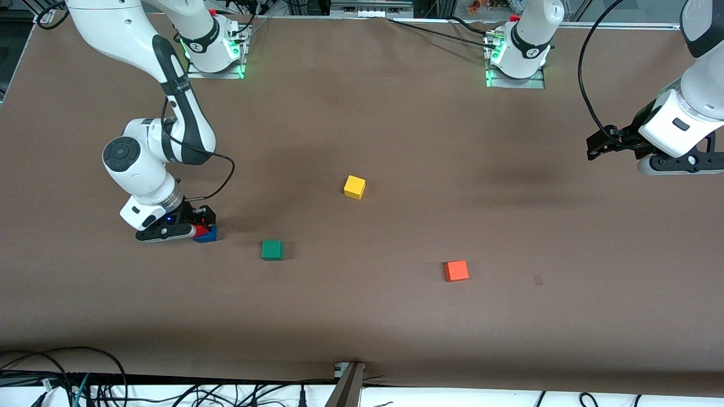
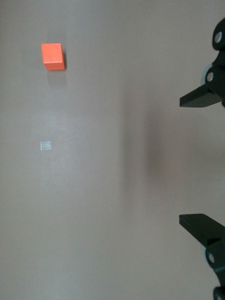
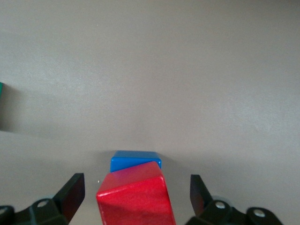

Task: Pass red block to right arm, stack on blue
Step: 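Open the right gripper to release the red cube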

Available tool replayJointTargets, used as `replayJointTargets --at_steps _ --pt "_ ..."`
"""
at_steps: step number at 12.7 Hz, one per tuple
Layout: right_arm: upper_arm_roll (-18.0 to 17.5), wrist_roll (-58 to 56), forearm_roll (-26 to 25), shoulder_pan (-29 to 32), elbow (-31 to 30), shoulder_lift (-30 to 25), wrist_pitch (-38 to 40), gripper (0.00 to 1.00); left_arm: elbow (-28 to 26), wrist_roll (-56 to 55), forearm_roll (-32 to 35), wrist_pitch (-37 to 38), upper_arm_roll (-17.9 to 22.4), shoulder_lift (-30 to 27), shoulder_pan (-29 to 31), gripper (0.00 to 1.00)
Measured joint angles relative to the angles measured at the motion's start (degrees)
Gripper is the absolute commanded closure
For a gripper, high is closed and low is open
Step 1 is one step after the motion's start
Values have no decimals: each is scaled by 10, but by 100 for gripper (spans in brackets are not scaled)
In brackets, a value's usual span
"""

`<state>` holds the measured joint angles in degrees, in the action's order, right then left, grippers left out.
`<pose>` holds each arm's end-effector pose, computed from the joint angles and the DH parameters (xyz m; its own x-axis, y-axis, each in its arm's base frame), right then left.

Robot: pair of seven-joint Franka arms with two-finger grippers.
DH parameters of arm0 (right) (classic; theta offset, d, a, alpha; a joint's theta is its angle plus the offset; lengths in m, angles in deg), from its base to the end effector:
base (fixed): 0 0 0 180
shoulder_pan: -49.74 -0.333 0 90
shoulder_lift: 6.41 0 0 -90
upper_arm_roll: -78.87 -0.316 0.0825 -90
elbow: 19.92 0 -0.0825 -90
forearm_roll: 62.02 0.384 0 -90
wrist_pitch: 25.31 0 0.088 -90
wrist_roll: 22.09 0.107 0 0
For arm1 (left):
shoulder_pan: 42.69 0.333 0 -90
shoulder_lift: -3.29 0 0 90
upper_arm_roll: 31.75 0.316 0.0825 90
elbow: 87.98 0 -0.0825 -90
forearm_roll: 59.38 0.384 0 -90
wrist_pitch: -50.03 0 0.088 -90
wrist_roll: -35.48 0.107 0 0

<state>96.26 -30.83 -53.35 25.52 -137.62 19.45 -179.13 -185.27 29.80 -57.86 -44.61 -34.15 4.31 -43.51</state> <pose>0.6093 0.0742 0.2441 0.9624 0.1866 0.1975 0.1763 -0.9819 0.0687 0.5602 -0.0287 0.5612 0.9973 0.0408 -0.0612 0.0389 -0.9987 -0.0317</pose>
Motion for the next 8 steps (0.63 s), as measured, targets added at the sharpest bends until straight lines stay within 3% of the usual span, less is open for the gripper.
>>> replayJointTargets --at_steps 6,8 --pt "1 -10 0 1 5 0 5 0 0 0 0 1 0 0 0 0" --pt "4 -12 -1 1 25 -1 57 0 0 0 0 1 0 0 0 0"
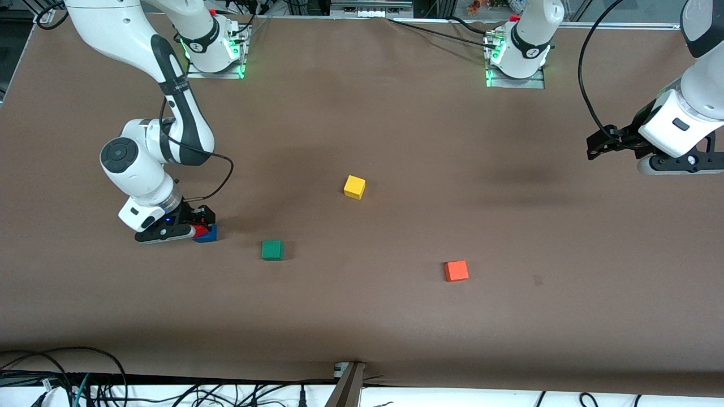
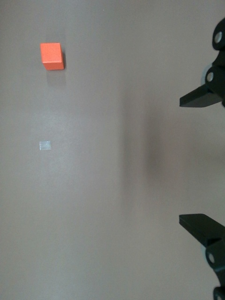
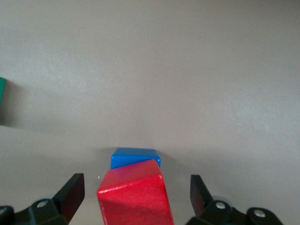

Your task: Pass red block to right arm, stack on blue

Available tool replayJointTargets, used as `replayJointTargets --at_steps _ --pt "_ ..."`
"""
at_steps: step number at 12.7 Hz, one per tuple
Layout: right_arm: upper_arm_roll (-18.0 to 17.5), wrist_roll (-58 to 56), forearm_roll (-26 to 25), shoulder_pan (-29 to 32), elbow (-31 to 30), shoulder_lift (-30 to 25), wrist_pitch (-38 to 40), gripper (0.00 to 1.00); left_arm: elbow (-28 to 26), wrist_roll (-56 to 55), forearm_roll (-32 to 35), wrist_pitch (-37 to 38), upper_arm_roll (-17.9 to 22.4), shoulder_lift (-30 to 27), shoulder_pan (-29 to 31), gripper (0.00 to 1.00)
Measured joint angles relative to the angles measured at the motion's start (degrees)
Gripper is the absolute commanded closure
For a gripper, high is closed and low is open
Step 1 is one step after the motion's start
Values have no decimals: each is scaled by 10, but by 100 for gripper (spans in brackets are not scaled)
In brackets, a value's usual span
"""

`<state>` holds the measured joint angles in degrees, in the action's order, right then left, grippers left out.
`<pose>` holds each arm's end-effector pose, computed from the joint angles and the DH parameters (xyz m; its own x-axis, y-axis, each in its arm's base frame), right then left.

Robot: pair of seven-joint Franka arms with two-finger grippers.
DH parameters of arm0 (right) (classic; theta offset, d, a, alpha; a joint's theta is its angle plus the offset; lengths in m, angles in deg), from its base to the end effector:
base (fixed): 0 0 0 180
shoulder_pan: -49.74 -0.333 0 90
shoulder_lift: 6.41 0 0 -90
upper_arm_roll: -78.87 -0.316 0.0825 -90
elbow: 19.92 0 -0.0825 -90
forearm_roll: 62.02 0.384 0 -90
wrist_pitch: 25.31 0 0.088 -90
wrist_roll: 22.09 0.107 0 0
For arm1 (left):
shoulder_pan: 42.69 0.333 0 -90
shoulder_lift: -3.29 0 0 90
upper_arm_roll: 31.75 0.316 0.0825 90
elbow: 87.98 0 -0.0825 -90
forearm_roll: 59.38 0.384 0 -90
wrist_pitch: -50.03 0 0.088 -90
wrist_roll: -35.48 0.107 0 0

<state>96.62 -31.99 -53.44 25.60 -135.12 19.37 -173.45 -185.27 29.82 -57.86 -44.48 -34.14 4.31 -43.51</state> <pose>0.6155 0.0735 0.2527 0.9685 0.2027 0.1443 0.1957 -0.9787 0.0616 0.5600 -0.0286 0.5611 0.9972 0.0407 -0.0634 0.0387 -0.9987 -0.0319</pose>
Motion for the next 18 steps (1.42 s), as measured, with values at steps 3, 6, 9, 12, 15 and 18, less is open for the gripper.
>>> replayJointTargets --at_steps 3,6,9,12,15,18 --pt "11 -1 -5 0 63 -6 129 0 0 0 0 0 0 0 0 0" --pt "21 -1 -16 0 135 -22 272 0 0 0 0 0 0 0 0 0" --pt "36 -1 -18 1 220 -35 425 0 0 0 0 1 0 0 0 0" --pt "53 -1 -18 1 300 -44 549 0 0 0 0 1 0 0 0 0" --pt "65 -1 -18 2 353 -53 627 0 0 0 1 1 0 0 0 0" --pt "59 -1 -31 13 374 -73 656 0 0 0 7 1 0 0 0 0"
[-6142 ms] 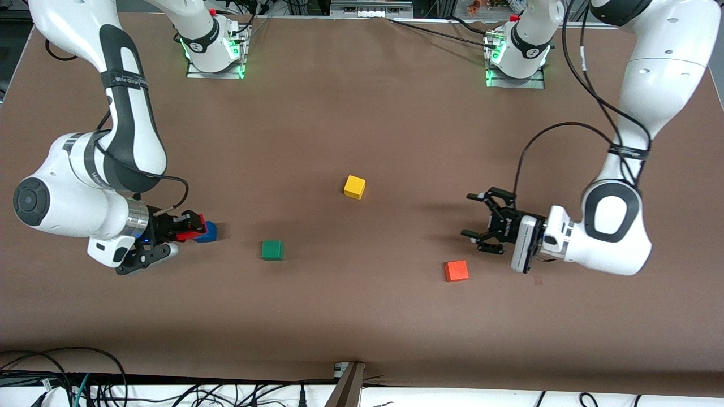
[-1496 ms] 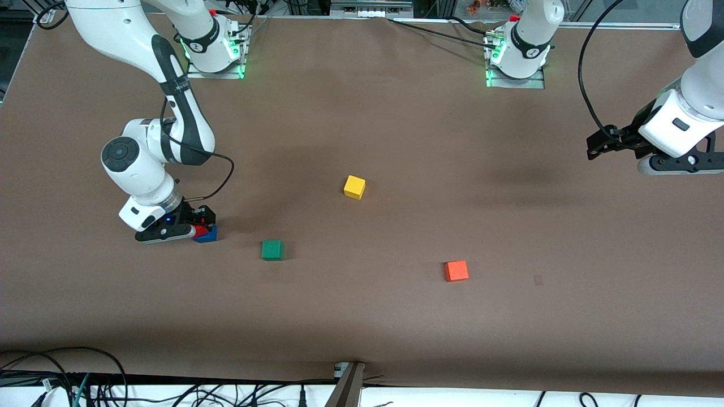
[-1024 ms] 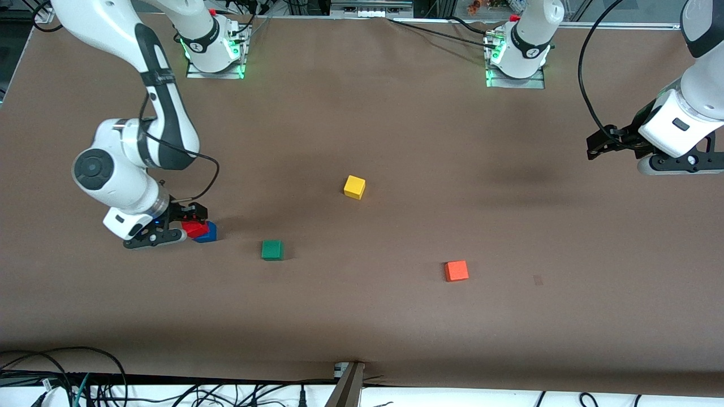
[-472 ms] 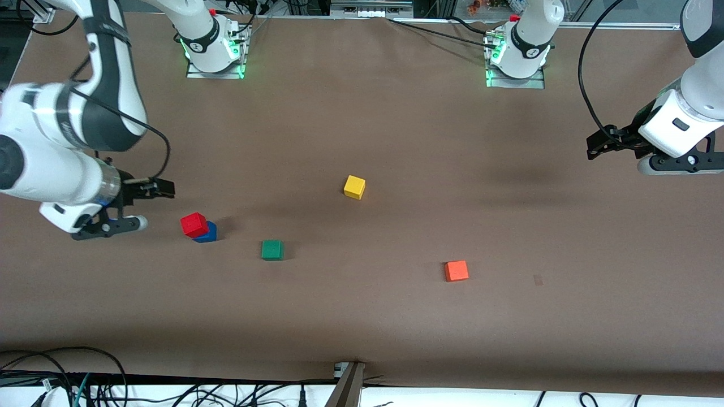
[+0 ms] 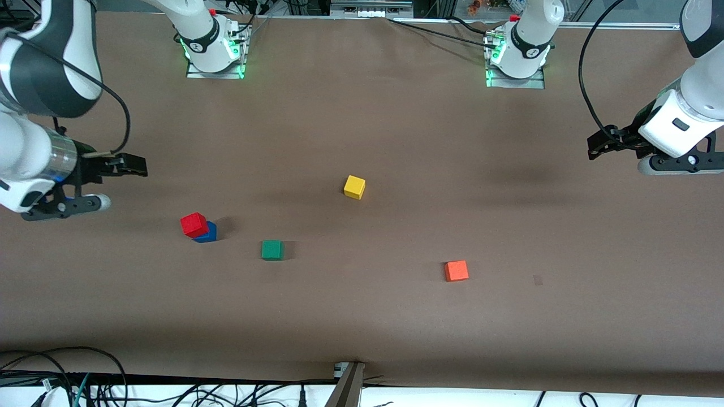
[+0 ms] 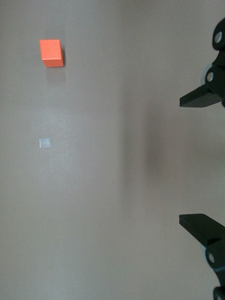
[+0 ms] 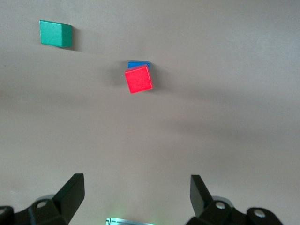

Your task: Pass red block to right arm, stack on blue

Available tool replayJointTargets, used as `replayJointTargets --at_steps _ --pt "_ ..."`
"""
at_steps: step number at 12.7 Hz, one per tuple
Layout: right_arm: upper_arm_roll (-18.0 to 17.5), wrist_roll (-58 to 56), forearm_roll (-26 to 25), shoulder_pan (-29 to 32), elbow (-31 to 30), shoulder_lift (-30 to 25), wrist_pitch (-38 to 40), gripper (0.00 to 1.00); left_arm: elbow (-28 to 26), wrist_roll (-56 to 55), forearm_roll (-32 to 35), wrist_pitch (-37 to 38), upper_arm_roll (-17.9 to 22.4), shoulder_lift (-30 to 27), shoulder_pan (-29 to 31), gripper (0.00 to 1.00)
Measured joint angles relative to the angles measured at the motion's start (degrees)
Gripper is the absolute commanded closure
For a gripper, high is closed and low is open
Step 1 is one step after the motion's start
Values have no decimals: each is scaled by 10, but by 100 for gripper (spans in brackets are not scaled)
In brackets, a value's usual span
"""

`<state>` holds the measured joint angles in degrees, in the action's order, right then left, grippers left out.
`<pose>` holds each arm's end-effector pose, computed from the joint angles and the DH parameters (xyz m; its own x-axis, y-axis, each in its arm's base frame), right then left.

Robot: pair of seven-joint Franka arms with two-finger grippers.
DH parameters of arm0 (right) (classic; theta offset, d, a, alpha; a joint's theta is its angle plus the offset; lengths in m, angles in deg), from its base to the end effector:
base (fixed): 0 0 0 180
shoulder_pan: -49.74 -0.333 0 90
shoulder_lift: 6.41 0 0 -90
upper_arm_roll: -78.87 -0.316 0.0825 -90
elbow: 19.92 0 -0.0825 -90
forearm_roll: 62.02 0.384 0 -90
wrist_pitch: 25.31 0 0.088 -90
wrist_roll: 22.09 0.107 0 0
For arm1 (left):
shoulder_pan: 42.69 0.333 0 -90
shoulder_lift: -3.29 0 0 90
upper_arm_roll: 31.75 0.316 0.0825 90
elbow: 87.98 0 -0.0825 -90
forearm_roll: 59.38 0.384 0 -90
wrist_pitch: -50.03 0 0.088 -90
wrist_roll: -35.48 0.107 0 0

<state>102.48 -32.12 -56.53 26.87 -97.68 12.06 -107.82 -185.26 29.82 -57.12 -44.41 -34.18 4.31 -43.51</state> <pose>0.6240 0.0411 0.5355 0.9627 0.1657 -0.2140 0.1684 -0.9857 -0.0056 0.5599 -0.0277 0.5611 0.9972 0.0390 -0.0633 0.0362 -0.9983 -0.0447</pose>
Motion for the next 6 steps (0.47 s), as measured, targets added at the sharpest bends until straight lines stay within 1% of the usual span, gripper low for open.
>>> replayJointTargets --at_steps 1,3,5,6 --pt "-22 0 -5 21 0 -14 11 0 0 0 0 0 0 0 0 0" --pt "-87 0 -36 86 0 -49 24 0 0 0 0 0 0 0 0 0" --pt "-131 0 -60 134 -10 -86 32 0 0 0 0 0 0 0 0 0" --pt "-160 0 -71 158 -21 -105 35 0 0 0 0 0 0 0 0 0"
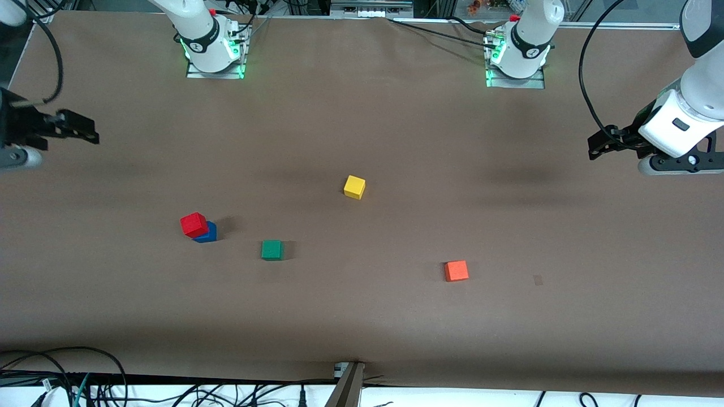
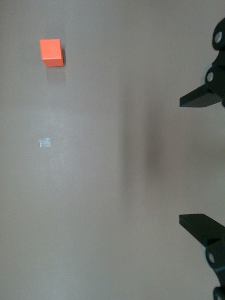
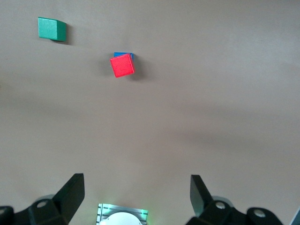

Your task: Pass red block to right arm, stack on blue

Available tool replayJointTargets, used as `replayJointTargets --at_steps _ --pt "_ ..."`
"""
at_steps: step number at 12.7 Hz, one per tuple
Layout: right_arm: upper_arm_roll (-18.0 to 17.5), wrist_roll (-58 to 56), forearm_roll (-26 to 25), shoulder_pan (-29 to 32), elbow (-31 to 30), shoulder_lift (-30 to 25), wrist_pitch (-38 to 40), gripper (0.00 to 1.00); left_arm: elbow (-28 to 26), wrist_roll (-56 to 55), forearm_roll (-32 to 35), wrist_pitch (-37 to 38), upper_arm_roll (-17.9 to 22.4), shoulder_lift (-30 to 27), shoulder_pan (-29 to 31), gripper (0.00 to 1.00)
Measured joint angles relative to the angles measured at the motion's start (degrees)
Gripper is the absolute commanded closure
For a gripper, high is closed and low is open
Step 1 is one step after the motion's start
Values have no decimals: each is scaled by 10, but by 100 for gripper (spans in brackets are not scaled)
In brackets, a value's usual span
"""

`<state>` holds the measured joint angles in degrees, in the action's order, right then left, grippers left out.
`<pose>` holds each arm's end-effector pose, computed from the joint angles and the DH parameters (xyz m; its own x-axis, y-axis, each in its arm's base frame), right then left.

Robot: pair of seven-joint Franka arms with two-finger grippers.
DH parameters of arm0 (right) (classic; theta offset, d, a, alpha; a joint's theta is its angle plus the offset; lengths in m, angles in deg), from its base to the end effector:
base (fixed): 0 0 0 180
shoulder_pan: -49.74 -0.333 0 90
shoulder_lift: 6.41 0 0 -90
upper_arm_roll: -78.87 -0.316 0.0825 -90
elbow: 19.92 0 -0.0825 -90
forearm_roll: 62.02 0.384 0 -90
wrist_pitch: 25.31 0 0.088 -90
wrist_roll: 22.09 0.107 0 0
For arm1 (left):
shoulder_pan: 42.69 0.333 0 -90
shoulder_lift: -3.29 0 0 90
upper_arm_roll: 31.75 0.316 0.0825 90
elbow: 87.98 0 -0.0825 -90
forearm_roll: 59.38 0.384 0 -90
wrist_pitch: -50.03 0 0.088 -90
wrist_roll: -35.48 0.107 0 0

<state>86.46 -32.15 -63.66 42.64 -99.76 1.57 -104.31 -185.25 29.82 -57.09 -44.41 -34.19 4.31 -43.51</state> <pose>0.5764 -0.0025 0.6131 0.9745 0.1593 -0.1578 0.1644 -0.9862 0.0197 0.5599 -0.0277 0.5612 0.9973 0.0388 -0.0630 0.0360 -0.9983 -0.0452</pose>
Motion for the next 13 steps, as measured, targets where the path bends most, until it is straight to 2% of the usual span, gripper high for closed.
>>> replayJointTargets --at_steps 2,7,13 --pt "-34 0 -17 22 -25 -34 3 0 0 0 0 0 0 0 0 0" --pt "-42 2 -20 30 -62 -77 36 0 0 0 0 0 0 0 0 0" --pt "-43 3 -20 32 -55 -58 39 0 0 0 0 0 0 0 0 0"
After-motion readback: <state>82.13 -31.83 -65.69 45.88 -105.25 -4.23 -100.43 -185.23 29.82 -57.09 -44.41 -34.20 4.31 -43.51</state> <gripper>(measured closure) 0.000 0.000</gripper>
